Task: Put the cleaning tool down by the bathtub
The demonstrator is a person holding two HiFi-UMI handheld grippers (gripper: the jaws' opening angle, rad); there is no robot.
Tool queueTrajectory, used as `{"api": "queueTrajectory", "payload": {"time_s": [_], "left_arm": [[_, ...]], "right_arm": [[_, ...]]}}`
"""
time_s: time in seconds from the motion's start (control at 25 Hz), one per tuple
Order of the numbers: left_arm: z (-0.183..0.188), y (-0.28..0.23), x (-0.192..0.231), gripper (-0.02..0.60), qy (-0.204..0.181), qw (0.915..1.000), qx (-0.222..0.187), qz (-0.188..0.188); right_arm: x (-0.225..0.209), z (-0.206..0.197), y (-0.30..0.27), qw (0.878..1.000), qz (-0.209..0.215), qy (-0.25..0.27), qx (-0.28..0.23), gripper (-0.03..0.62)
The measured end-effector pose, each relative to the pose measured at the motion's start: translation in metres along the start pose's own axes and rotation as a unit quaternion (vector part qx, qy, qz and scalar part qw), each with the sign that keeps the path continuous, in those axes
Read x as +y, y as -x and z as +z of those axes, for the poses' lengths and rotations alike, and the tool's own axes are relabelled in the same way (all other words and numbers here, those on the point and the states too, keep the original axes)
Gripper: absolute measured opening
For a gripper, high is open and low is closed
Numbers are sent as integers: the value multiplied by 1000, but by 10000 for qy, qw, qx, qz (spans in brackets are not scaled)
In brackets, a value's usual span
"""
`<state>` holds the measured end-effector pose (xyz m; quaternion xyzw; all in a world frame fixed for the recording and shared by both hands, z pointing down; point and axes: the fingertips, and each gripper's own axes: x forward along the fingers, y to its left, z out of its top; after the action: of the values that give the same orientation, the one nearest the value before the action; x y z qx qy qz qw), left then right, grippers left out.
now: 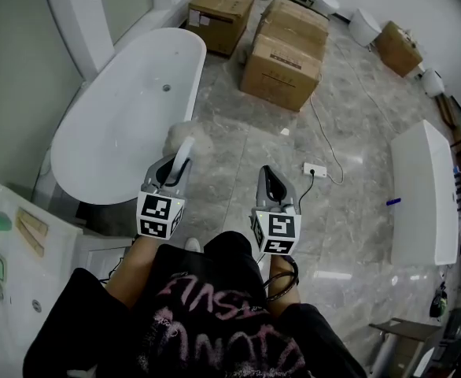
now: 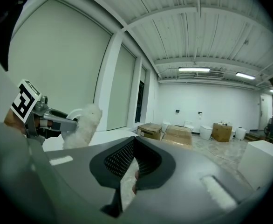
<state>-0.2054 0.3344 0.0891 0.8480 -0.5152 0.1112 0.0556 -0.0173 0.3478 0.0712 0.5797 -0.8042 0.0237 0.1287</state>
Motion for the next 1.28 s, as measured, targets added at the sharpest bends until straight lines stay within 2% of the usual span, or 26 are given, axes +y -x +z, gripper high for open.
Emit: {"api": "queueTrajectory", "payload": {"time_s": [0.48, 0.88, 1.28], "left_arm": [[-6, -32, 7, 83, -194, 9994, 146, -261], [11, -90, 20, 83, -346, 9990, 77, -257], [2, -153, 31, 83, -238, 9989, 341, -207]], "right_arm": [[-13, -22, -16, 9994, -208, -222, 166, 14], [-53, -17, -65, 9992, -277, -295, 45, 14], [-86, -32, -129, 9987, -119, -399, 282, 14]]}}
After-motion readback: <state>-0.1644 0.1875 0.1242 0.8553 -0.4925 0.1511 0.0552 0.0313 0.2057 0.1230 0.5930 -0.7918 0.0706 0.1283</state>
